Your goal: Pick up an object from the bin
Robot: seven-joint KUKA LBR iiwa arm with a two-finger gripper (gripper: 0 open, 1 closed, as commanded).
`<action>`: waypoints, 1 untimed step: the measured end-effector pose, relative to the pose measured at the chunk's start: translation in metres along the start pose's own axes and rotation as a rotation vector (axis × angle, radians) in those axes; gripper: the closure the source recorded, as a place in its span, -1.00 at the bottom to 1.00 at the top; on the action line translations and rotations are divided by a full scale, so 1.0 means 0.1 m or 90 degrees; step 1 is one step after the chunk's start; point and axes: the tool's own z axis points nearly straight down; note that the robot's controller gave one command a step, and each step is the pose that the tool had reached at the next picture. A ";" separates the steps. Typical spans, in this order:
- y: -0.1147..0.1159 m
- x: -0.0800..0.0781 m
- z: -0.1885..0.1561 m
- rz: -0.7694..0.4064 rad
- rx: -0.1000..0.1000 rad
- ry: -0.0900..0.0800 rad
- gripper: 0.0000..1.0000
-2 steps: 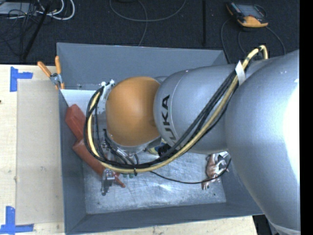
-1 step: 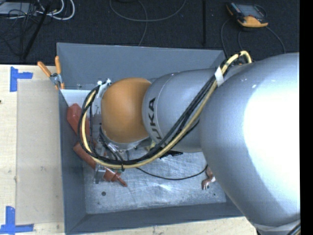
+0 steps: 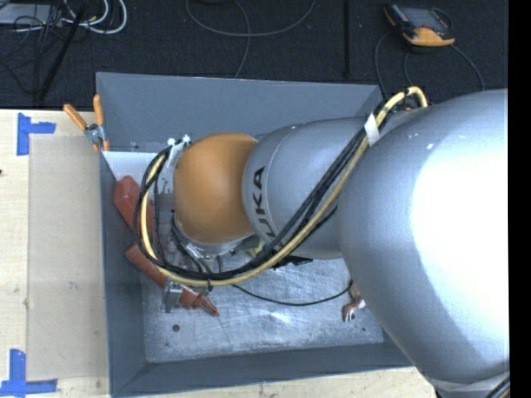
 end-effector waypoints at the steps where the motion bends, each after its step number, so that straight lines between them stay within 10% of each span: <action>1: 0.00 0.00 -0.10 0.114 0.006 0.016 -1.00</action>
Offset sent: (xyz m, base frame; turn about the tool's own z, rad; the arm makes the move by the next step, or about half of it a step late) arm -0.0007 -0.0032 -0.0442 0.1860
